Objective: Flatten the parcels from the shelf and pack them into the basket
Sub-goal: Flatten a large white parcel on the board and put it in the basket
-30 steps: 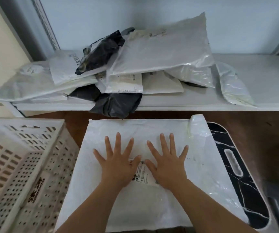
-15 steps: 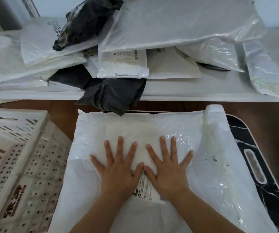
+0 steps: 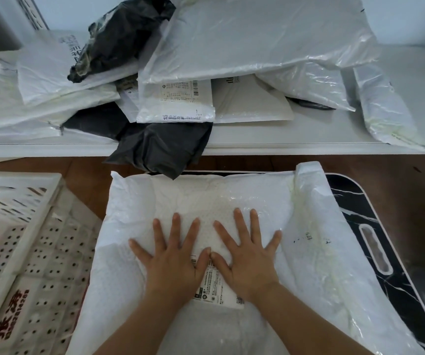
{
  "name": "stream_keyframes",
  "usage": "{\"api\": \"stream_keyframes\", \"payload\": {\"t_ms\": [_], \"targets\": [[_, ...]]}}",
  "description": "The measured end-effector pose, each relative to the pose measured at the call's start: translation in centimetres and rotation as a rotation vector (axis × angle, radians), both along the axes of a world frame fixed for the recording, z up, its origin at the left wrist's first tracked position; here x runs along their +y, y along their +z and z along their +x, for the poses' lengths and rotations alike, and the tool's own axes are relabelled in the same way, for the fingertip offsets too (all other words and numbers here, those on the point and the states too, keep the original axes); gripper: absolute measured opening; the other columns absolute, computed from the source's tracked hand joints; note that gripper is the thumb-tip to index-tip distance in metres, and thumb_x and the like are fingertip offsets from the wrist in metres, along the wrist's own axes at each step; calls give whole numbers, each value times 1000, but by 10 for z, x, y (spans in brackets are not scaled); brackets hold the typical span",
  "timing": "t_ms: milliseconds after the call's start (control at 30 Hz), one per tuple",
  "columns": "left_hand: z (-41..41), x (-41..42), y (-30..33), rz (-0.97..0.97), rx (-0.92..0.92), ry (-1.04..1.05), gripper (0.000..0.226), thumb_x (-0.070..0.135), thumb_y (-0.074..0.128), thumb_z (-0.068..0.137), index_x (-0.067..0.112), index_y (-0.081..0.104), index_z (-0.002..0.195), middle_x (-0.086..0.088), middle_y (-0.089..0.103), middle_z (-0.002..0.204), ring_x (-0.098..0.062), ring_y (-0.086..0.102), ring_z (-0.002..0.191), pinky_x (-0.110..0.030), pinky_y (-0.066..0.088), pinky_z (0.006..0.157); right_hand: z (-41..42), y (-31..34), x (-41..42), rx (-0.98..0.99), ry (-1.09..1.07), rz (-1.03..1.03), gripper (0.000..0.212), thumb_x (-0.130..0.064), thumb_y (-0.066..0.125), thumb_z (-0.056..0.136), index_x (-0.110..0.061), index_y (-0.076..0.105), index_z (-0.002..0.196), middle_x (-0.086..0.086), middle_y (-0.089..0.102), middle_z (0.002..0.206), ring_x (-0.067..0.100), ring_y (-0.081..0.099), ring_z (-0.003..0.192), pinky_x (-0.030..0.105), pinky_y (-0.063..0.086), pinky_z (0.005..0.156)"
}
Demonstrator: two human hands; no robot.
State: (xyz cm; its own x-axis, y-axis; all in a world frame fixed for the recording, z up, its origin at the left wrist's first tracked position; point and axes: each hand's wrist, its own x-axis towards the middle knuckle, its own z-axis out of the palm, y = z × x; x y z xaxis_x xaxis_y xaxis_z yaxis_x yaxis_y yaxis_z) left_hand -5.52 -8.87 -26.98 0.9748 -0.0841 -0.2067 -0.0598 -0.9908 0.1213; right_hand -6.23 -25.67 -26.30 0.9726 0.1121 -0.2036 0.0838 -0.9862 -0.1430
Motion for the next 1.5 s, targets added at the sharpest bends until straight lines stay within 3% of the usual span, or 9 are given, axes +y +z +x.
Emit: {"api": "stream_keyframes", "payload": {"t_ms": [133,267,400,533,667,800,1133,1267,1500], "targets": [[3,-3,9,31,-13,-7,74,71,-6,83,42,-3,151,-3,4,162,-37,-8,147,-74,-9,104,5,21,-4,81,38,18,76,-77,-6,77,-49,-12,148,-5,-33,156,24,-37,139,72,-6,107],[20,-19,35,85,-84,-34,75,66,-1,83,37,26,146,-11,13,159,-37,-8,147,-73,-6,107,23,50,-25,-109,45,-51,79,-75,0,87,-35,21,152,7,13,162,26,4,149,57,6,115],[38,-47,35,47,-69,-107,78,73,-18,72,43,-26,143,-5,-31,156,-38,-32,140,-72,-8,107,41,53,-68,-106,-15,-187,81,-83,-8,77,-48,0,150,3,-16,161,29,-28,144,68,-16,106],[48,-69,21,81,-44,-154,78,73,-36,63,45,-39,136,-3,-45,148,-38,-38,136,-75,-9,102,44,32,-86,-9,-48,-216,79,-87,-3,76,-51,-17,145,2,-33,155,32,-39,137,76,-16,98],[51,-70,4,71,-99,-131,77,77,-17,77,47,-12,148,-4,-18,160,-39,-14,146,-78,-2,101,43,9,-83,6,-122,-117,75,-84,9,85,-47,16,150,7,6,162,37,-4,148,81,1,99],[54,-67,-3,62,-68,-160,70,73,17,90,37,28,149,-8,25,158,-42,21,143,-80,15,97,42,-7,-88,-63,-99,-86,77,-86,-10,77,-52,-14,146,0,-30,156,30,-34,141,78,-12,100],[52,-69,-2,24,-45,-99,74,79,-9,81,48,1,148,2,-6,161,-35,-4,148,-76,4,104,55,9,-104,-3,-153,-29,82,-86,-15,69,-54,-17,144,-5,-25,159,26,-16,147,61,-2,113],[53,-69,2,3,-34,-98,80,79,-25,69,51,-19,144,5,-29,156,-32,-24,144,-73,-8,105,74,5,-119,-39,-239,-99,84,-88,-13,67,-51,-26,141,9,-40,151,33,-41,136,63,-18,111],[53,-68,-2,15,-59,-110,74,78,-1,85,46,15,150,1,2,162,-35,2,148,-76,4,104,86,-1,-123,83,-226,-97,98,-92,-19,57,-52,-15,146,11,-22,159,27,-27,144,63,-12,112]]}}
